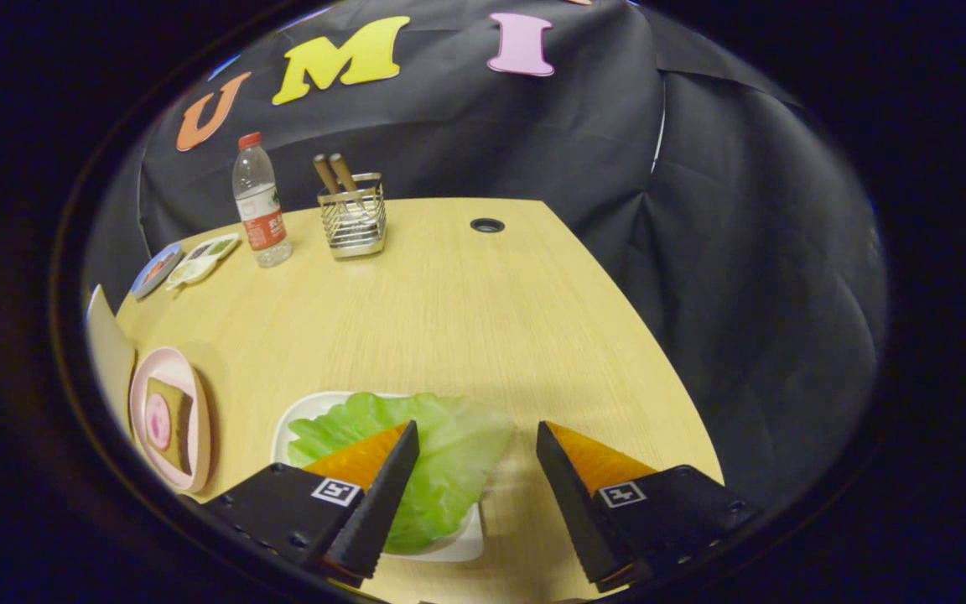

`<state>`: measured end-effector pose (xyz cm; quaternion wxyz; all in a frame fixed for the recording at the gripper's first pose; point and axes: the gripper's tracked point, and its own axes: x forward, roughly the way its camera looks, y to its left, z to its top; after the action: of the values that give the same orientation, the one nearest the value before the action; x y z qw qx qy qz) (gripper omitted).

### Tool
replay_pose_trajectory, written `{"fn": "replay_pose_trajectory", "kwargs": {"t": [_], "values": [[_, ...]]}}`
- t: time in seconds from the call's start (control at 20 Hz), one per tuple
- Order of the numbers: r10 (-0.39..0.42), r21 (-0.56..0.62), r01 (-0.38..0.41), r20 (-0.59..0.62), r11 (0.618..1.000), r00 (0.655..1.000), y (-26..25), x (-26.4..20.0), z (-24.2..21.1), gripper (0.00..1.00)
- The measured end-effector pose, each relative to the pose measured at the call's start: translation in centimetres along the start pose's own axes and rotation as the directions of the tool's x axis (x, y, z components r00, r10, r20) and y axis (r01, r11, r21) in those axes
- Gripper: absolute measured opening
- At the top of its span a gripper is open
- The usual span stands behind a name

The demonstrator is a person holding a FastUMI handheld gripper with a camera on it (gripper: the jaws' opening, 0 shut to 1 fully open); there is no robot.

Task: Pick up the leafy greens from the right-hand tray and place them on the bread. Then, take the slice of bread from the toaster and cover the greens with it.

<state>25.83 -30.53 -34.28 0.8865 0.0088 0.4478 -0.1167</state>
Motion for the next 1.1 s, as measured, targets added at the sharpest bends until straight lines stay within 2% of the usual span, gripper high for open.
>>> {"fn": "replay_pose_trajectory", "kwargs": {"t": [0.25,0.4,0.55,0.6,0.8,1.1], "values": [[-0.036,-0.043,0.036,0.003,0.998,0.999,0.2,0.9,0.2,0.78],[-0.066,-0.067,0.066,0.007,0.996,0.998,0.1,0.7,0.5,0.57],[-0.057,-0.063,0.057,-0.009,0.996,0.998,0.4,0.9,0.3,0.40],[-0.058,-0.072,0.057,-0.009,0.996,0.998,0.5,0.8,0.3,0.40],[-0.030,-0.007,0.030,-0.026,1.000,0.999,1.3,0.0,0.4,0.01],[0.031,0.006,-0.031,0.022,1.000,0.999,3.5,-3.5,1.9,0.00]]}}
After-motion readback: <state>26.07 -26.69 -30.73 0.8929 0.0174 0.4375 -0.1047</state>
